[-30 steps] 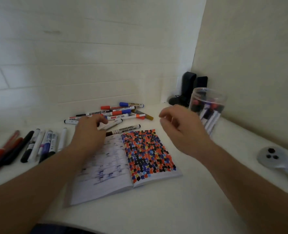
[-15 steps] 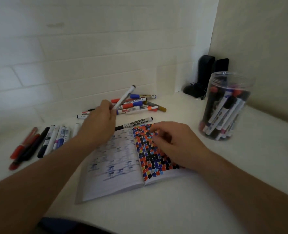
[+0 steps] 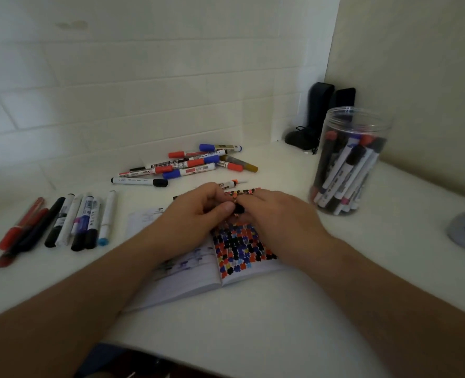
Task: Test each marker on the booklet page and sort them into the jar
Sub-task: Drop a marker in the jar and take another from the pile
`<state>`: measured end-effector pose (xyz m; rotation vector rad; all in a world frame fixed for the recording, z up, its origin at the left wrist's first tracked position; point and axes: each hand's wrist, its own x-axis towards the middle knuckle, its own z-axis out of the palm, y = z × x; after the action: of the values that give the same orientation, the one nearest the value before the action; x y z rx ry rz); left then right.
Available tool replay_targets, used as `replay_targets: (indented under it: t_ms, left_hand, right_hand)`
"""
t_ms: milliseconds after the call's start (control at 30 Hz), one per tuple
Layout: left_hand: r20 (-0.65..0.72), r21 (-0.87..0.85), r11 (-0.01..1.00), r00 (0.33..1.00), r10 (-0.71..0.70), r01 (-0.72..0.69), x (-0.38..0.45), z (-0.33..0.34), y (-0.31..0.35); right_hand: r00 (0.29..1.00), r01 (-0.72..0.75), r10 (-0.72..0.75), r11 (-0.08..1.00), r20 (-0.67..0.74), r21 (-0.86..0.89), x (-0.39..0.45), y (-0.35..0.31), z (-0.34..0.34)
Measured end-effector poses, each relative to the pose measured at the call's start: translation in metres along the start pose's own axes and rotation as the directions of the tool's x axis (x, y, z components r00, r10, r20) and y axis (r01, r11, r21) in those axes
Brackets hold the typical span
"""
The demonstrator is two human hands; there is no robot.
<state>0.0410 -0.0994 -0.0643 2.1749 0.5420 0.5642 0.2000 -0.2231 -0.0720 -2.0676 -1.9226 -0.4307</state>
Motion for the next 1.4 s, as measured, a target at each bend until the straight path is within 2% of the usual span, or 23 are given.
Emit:
replay_targets:
  t_ms: [133,267,500,567,633,733,767,800,833,867,900,933,967,1000,1033,1100,1133,1200,1267,1400]
  left_hand:
    - [0.005,0.082,0.996,1.000,0.027,-0.028,-0.006,0.004,-0.008]
    - [-0.002,0.151,0.986,0.998,0.067,-0.066,-0.006,0.008,-0.009]
    - [0.020,0.161,0.985,0.998,0.065,-0.068,-0.005,0.005,-0.013]
    - [0.010,0.118,0.992,0.998,0.054,-0.055,-0.005,0.005,-0.012]
    - [0.014,0.070,0.997,0.999,0.034,-0.035,-0.006,0.006,-0.011]
    - [0.035,0.164,0.984,0.998,0.060,-0.064,-0.007,0.008,-0.008]
    - [0.039,0.198,0.977,0.997,0.073,-0.079,-0.008,0.008,-0.007]
    - [0.042,0.220,0.971,0.996,0.084,-0.091,-0.009,0.009,-0.006]
    - [0.047,0.236,0.966,0.995,0.094,-0.102,-0.008,0.009,-0.006]
    - [0.059,0.253,0.960,0.993,0.105,-0.117,-0.008,0.009,-0.005]
    - [0.077,0.274,0.952,0.990,0.118,-0.135,-0.008,0.009,-0.005]
    - [0.097,0.294,0.944,0.987,0.130,-0.153,-0.008,0.009,-0.006]
    - [0.116,0.310,0.936,0.983,0.139,-0.169,-0.007,0.009,-0.006]
    - [0.132,0.323,0.929,0.980,0.148,-0.184,-0.006,0.009,-0.006]
    - [0.145,0.334,0.922,0.977,0.158,-0.198,-0.005,0.009,-0.006]
    - [0.168,0.349,0.912,0.972,0.166,-0.216,-0.004,0.010,-0.008]
    - [0.176,0.350,0.910,0.970,0.170,-0.223,-0.004,0.010,-0.008]
    - [0.193,0.344,0.907,0.964,0.183,-0.241,-0.003,0.011,-0.010]
    - [0.210,0.347,0.901,0.958,0.197,-0.261,-0.003,0.011,-0.011]
    - [0.216,0.353,0.895,0.955,0.206,-0.273,-0.002,0.011,-0.012]
  right_hand:
    - [0.997,-0.013,0.011,0.999,0.081,0.035,-0.003,-0.010,0.002]
    - [0.998,0.025,-0.024,0.999,0.055,-0.033,-0.004,-0.011,0.005]
    - [0.992,-0.007,0.021,0.994,0.126,-0.108,-0.006,-0.005,-0.004]
    - [0.981,-0.063,0.077,0.995,0.178,-0.082,-0.005,-0.005,-0.007]
    - [0.951,-0.218,0.212,0.976,0.225,0.000,-0.004,-0.005,-0.015]
    - [0.897,-0.421,0.387,0.896,0.216,0.142,-0.007,0.008,-0.030]
    - [0.887,-0.460,0.427,0.845,0.175,0.272,-0.010,0.017,-0.034]
    - [0.860,-0.494,0.490,0.726,0.145,0.478,-0.012,0.027,-0.040]
    - [0.819,-0.483,0.550,0.505,0.164,0.715,-0.015,0.035,-0.047]
    - [0.805,-0.404,0.546,0.215,0.233,0.889,-0.017,0.041,-0.055]
    - [0.832,-0.286,0.476,-0.073,0.285,0.955,-0.020,0.048,-0.062]
    - [0.866,-0.184,0.400,-0.302,0.300,0.935,-0.022,0.054,-0.065]
    - [0.906,-0.118,0.316,-0.453,0.283,0.884,-0.025,0.057,-0.069]
    - [0.946,-0.088,0.218,-0.536,0.238,0.840,-0.027,0.057,-0.070]
    - [0.970,-0.085,0.140,-0.570,0.198,0.818,-0.028,0.057,-0.069]
    - [0.979,-0.154,0.034,-0.524,0.201,0.838,-0.031,0.053,-0.060]
    - [0.971,-0.213,0.002,-0.454,0.240,0.865,-0.031,0.048,-0.056]
    - [0.951,-0.304,-0.008,-0.207,0.309,0.930,-0.032,0.037,-0.049]
    - [0.925,-0.380,0.015,0.022,0.380,0.925,-0.031,0.026,-0.043]
    - [0.914,-0.404,0.138,0.221,0.382,0.887,-0.036,0.009,-0.031]
